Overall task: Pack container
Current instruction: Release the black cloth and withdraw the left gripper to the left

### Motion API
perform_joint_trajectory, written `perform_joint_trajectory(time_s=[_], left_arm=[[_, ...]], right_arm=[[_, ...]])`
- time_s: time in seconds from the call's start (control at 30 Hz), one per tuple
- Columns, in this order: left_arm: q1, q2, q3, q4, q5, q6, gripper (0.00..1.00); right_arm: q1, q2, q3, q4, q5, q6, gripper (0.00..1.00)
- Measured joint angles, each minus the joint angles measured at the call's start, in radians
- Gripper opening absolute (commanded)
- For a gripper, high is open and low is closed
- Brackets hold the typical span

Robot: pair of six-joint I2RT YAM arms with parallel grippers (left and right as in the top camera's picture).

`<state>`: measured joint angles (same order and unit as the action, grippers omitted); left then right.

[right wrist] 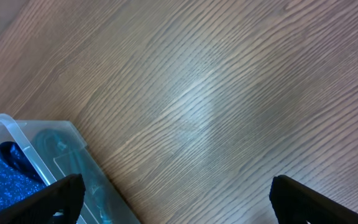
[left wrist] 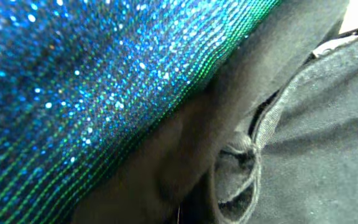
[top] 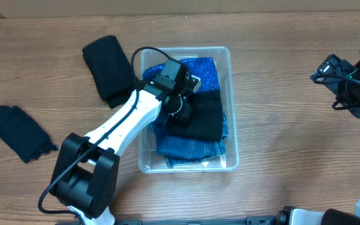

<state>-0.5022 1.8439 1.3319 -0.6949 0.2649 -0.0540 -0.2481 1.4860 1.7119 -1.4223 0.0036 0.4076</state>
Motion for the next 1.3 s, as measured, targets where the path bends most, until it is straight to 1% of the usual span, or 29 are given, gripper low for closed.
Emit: perform_joint_trajectory(time_s=[0.03, 0.07, 0.1, 0.13, 0.17, 0.3, 0.37, 0.43, 0.5, 0.53, 0.57, 0.67, 0.77, 0.87, 0.97, 1.03, 1.2, 1.3], left_arm=[[0.000, -0.001, 0.008, -0.011, -0.001, 0.000, 0.06], [0.000, -0.005, 0.024, -0.030, -0.005, 0.000, 0.11], [0.001, -0.015, 0.046, -0.052, -0.012, 0.000, 0.31], [0.003, -0.030, 0.076, -0.082, -0.020, -0.004, 0.70], [0.006, -0.054, 0.111, -0.114, -0.032, -0.002, 1.00], [0.037, -0.197, 0.281, -0.193, -0.114, -0.003, 1.00], [0.072, -0.273, 0.340, -0.198, -0.160, -0.005, 1.00], [0.134, -0.341, 0.375, -0.196, -0.199, -0.016, 1.00], [0.241, -0.386, 0.391, -0.201, -0.217, -0.050, 1.00], [0.283, -0.391, 0.392, -0.203, -0.224, -0.062, 1.00], [0.351, -0.388, 0.392, -0.206, -0.217, -0.081, 1.00], [0.536, -0.317, 0.390, -0.213, -0.169, -0.130, 1.00], [0.676, -0.218, 0.386, -0.226, -0.093, -0.167, 1.00], [0.786, -0.112, 0.378, -0.226, 0.005, -0.188, 1.00], [0.845, 0.006, 0.376, -0.231, 0.087, -0.191, 1.00], [0.850, 0.070, 0.376, -0.226, 0.136, -0.178, 1.00], [0.846, 0.287, 0.376, -0.174, 0.332, -0.116, 1.00], [0.843, 0.374, 0.376, -0.153, 0.384, -0.100, 1.00]], right_arm=[[0.000, 0.000, 0.000, 0.000, 0.000, 0.000, 1.00], [0.000, 0.000, 0.000, 0.000, 0.000, 0.000, 1.00], [0.000, 0.000, 0.000, 0.000, 0.000, 0.000, 1.00], [0.000, 0.000, 0.000, -0.001, 0.000, 0.000, 1.00], [0.000, 0.000, 0.000, -0.001, 0.000, 0.000, 1.00], [0.000, 0.000, 0.000, 0.001, 0.000, -0.001, 1.00], [0.000, 0.000, 0.000, 0.002, 0.000, -0.002, 1.00], [0.000, 0.000, 0.000, 0.002, 0.000, -0.002, 1.00], [0.000, 0.000, 0.000, 0.003, 0.000, -0.003, 1.00], [0.000, 0.000, 0.000, 0.003, 0.000, -0.002, 1.00], [0.000, 0.000, 0.000, 0.005, 0.000, -0.002, 1.00], [0.000, 0.000, 0.000, 0.006, 0.000, -0.004, 1.00], [0.000, 0.000, 0.000, 0.006, 0.000, -0.005, 1.00], [0.000, 0.000, 0.000, 0.008, 0.000, -0.005, 1.00], [0.000, 0.000, 0.000, 0.009, 0.000, -0.006, 1.00], [0.000, 0.000, 0.000, 0.009, 0.000, -0.008, 1.00], [0.000, 0.000, 0.000, 0.010, 0.000, -0.009, 1.00], [0.000, 0.000, 0.000, 0.010, 0.000, -0.013, 1.00]])
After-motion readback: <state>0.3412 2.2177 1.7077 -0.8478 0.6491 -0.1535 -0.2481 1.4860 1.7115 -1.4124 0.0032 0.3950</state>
